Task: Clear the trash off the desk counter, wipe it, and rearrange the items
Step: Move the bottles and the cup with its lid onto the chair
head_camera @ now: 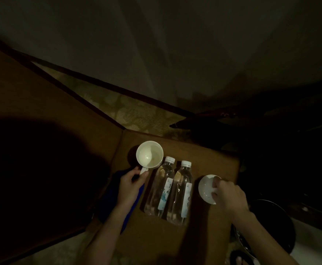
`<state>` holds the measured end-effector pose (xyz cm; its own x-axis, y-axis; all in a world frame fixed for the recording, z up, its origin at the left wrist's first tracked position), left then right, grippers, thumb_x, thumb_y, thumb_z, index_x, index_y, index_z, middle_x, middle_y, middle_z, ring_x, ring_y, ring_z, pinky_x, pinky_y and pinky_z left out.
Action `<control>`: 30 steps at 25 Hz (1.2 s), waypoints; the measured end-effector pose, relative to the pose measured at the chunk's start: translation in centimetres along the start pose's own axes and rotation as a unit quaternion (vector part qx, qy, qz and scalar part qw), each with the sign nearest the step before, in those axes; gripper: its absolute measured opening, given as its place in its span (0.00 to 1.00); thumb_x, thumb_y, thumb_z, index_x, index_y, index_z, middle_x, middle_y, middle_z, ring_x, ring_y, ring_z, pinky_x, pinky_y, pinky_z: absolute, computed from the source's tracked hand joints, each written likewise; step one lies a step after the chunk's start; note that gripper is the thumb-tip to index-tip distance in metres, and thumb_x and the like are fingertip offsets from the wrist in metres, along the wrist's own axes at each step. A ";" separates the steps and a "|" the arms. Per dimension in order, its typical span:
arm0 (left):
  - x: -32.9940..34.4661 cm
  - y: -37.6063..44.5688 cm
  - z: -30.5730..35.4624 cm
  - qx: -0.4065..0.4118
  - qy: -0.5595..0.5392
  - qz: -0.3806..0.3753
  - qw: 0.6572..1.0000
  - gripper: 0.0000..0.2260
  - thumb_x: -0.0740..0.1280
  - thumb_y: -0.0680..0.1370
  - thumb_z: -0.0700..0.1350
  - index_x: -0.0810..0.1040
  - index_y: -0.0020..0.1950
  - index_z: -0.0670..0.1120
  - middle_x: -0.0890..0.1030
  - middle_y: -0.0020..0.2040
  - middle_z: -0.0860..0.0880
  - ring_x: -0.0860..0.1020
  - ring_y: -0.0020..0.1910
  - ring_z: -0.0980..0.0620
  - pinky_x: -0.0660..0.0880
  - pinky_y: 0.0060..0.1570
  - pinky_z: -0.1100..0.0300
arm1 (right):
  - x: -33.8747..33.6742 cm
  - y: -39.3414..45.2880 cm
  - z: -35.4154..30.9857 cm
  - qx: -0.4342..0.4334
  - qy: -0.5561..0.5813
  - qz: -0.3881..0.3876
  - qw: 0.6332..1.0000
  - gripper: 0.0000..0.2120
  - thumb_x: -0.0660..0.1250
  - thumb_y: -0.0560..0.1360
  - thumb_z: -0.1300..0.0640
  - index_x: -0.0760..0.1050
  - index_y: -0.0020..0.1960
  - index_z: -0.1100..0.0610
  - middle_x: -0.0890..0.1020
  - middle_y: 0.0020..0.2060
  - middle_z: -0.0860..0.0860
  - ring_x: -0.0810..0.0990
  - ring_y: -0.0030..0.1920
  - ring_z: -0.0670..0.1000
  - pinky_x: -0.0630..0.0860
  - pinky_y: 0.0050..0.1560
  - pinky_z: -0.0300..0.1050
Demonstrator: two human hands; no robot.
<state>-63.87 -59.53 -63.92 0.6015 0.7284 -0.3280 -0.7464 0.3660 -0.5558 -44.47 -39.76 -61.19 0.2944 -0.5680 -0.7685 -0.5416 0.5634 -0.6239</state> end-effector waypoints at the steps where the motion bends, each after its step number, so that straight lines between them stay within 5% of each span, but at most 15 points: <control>1: -0.3 -0.2 0.5 -0.003 0.017 -0.002 1.000 0.02 0.70 0.77 0.43 0.82 0.46 0.46 0.84 0.48 0.48 0.81 0.53 0.50 0.77 0.58 0.49 | -0.1 -0.2 -0.1 0.003 0.002 -0.008 1.000 0.19 0.62 0.78 0.54 0.65 0.68 0.54 0.77 0.57 0.53 0.80 0.53 0.52 0.79 0.49 0.43; 6: -1.6 -1.5 2.6 -0.026 0.072 -0.042 0.996 0.06 0.71 0.75 0.41 0.81 0.45 0.53 0.83 0.45 0.52 0.82 0.51 0.50 0.77 0.58 0.47 | -2.0 -2.1 -1.2 0.022 -0.003 -0.027 0.999 0.31 0.67 0.76 0.49 0.57 0.73 0.55 0.78 0.59 0.53 0.81 0.53 0.53 0.79 0.49 0.44; 11: -2.6 -3.5 6.2 -0.040 0.239 -0.075 0.967 0.17 0.72 0.74 0.43 0.77 0.62 0.42 0.79 0.61 0.48 0.75 0.62 0.49 0.71 0.62 0.58 | -6.6 -4.7 -4.5 -0.047 0.004 0.021 0.999 0.20 0.65 0.78 0.54 0.64 0.67 0.55 0.79 0.53 0.52 0.80 0.49 0.52 0.72 0.38 0.39; 14: -2.9 -6.4 11.3 0.013 0.336 -0.139 0.931 0.16 0.73 0.74 0.45 0.77 0.61 0.46 0.80 0.57 0.52 0.77 0.57 0.53 0.75 0.59 0.56 | -10.8 -7.7 -6.5 -0.098 0.019 0.043 0.994 0.18 0.64 0.78 0.52 0.65 0.65 0.54 0.79 0.52 0.52 0.80 0.49 0.52 0.64 0.32 0.38; 21: -2.4 -16.5 26.2 0.144 0.498 -0.220 0.827 0.20 0.72 0.74 0.48 0.74 0.65 0.51 0.78 0.60 0.53 0.76 0.57 0.54 0.74 0.53 0.60 | -19.0 -17.2 -6.0 -0.148 0.055 0.043 0.987 0.15 0.64 0.77 0.47 0.69 0.60 0.52 0.78 0.55 0.49 0.78 0.52 0.50 0.69 0.41 0.40; 30: 1.2 -30.4 39.8 0.244 0.584 -0.233 0.738 0.24 0.72 0.73 0.49 0.71 0.68 0.52 0.78 0.61 0.52 0.76 0.59 0.54 0.75 0.59 0.56 | -31.8 -29.0 2.0 -0.171 0.045 0.088 0.980 0.16 0.65 0.74 0.49 0.71 0.59 0.51 0.78 0.52 0.49 0.78 0.50 0.51 0.72 0.43 0.43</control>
<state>-51.83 -46.76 -17.00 0.4483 -0.4344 -0.7812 -0.2226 0.7922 -0.5682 -36.51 -36.84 -18.94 0.1094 -0.5392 -0.8350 -0.8144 0.4330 -0.3863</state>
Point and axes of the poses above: each hand's wrist, its own y-axis towards the middle knuckle, its own x-axis out of the palm, z = x × y, the point moved 3 cm from there along y, towards the middle knuckle
